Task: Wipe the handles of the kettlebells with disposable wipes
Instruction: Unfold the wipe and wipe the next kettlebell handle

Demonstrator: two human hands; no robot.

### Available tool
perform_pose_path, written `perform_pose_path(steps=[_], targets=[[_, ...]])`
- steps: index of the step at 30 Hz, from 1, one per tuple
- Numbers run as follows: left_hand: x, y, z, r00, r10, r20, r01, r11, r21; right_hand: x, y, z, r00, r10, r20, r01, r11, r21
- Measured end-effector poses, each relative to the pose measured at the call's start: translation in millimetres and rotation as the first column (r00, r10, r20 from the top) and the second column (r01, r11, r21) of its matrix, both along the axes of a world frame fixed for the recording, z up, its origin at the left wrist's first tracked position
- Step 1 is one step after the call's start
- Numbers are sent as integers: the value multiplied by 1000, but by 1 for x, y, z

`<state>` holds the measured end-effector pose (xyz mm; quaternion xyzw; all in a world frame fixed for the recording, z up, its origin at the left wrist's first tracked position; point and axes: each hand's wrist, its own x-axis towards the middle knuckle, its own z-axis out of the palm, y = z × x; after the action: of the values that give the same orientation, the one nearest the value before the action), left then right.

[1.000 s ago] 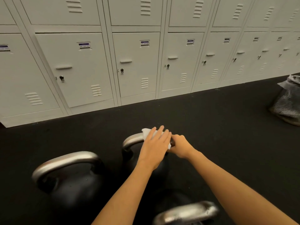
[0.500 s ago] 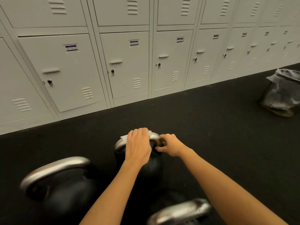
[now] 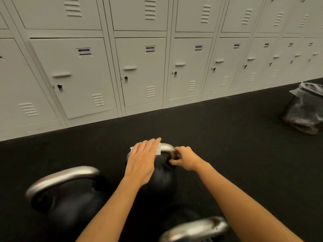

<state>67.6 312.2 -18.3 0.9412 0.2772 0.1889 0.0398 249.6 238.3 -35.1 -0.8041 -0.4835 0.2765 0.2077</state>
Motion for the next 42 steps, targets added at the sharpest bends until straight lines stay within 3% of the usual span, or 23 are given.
perform_pose_path(steps=[6, 14, 16, 20, 22, 26, 31, 37, 42], targets=[[12, -14, -2, 995, 98, -33, -98, 995, 6, -1, -2, -3, 1000, -10, -6, 11, 1000, 24], [43, -33, 2, 948, -90, -306, 153, 970, 187, 2, -2, -6, 997, -28, 65, 27, 1000, 6], [43, -33, -2, 953, -117, -279, 177, 963, 203, 3, -2, -7, 996, -13, 92, 15, 1000, -15], [31, -26, 4, 981, -187, -50, 188, 982, 15, 3, 0, -3, 997, 16, 79, -13, 999, -35], [24, -19, 5, 991, -132, 14, 132, 990, -38, 2, -1, -2, 998, 16, 53, -15, 1000, -23], [27, -15, 7, 993, -22, -114, 27, 999, 36, 0, -2, -2, 1000, -5, 12, 5, 1000, 1], [45, -26, 9, 974, 4, -227, 34, 986, 162, -2, -1, 1, 1000, 7, 23, -6, 1000, -15], [48, -22, 10, 962, -48, -269, 101, 977, 188, -4, -3, 3, 1000, 2, -7, -2, 1000, -1], [27, -4, 8, 977, -45, -206, 74, 988, 134, -3, -4, 3, 999, -10, -30, 10, 1000, 4]])
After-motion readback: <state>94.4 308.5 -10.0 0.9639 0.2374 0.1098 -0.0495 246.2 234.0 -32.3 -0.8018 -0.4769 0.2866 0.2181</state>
